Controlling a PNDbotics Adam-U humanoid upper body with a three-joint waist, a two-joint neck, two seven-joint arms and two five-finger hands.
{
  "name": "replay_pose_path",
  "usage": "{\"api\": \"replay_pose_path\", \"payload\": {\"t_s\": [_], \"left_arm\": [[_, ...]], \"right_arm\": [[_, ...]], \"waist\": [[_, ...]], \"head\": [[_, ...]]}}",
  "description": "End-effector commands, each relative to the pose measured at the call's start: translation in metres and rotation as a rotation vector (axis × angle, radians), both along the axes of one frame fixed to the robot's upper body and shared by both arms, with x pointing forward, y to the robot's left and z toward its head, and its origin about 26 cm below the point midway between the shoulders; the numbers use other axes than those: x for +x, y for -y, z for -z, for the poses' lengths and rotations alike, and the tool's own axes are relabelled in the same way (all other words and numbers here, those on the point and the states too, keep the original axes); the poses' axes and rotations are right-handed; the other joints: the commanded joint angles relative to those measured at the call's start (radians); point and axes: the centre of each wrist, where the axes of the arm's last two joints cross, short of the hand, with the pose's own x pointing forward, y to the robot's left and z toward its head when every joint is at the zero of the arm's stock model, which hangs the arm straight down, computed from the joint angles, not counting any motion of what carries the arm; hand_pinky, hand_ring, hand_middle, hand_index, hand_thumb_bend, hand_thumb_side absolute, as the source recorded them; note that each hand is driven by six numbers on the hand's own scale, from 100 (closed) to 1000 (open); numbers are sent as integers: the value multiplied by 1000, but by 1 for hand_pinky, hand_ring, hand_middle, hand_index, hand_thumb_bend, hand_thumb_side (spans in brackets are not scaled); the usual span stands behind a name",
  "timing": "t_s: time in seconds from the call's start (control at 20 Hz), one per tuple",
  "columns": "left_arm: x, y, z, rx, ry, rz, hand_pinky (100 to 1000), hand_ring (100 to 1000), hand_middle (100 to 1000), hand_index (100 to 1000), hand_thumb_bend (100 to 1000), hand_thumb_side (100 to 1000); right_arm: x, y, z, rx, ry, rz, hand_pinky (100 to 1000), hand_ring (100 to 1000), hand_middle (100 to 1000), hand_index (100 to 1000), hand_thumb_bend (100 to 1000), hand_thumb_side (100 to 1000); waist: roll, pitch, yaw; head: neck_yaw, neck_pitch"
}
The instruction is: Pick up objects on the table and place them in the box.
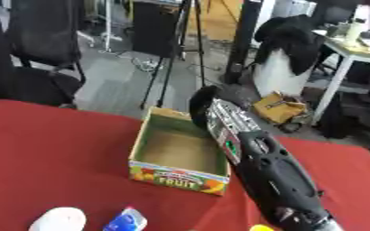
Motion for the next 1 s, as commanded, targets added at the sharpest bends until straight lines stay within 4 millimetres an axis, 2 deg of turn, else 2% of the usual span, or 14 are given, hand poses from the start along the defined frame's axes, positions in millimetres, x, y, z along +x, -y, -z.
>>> {"api": "replay_pose_path", "payload": {"t_s": [0.05, 0.5, 0.6, 0.7, 0.85, 0.9, 1.0], "left_arm": [[-3, 2, -12, 18, 45, 14, 921, 972, 910, 1000, 100, 872], [-3, 4, -13, 20, 61, 18, 920, 972, 910, 1000, 100, 872], [-3, 4, -14, 20, 63, 20, 921, 973, 910, 1000, 100, 873], [-3, 4, -14, 21, 63, 22, 920, 973, 910, 1000, 100, 873], [-3, 4, -13, 21, 63, 18, 920, 973, 910, 1000, 100, 873], [-3, 3, -13, 21, 63, 17, 920, 973, 910, 1000, 100, 873], [-3, 3, -13, 22, 63, 15, 920, 973, 910, 1000, 100, 873]], "right_arm": [[-5, 7, -24, 9, 70, -8, 240, 271, 120, 260, 100, 392], [-4, 12, -18, 16, 109, -59, 258, 309, 137, 266, 100, 405], [-3, 12, -16, 20, 116, -90, 313, 396, 233, 363, 100, 467], [-2, 13, -13, 19, 114, -123, 329, 414, 249, 395, 100, 477], [-1, 17, -8, 16, 100, -157, 382, 471, 309, 476, 100, 572], [0, 18, -8, 16, 99, -166, 422, 514, 384, 562, 100, 631], [0, 20, -6, 17, 89, -205, 482, 563, 472, 632, 142, 686]], "waist": [[4, -7, 11], [-1, 15, 23], [-1, 15, 23], [0, 15, 24], [0, 15, 25], [0, 15, 25], [0, 16, 24]], "head": [[-16, -23], [-22, -23], [-25, -26], [-27, -27], [-28, -25], [-28, -25], [-28, -23]]}}
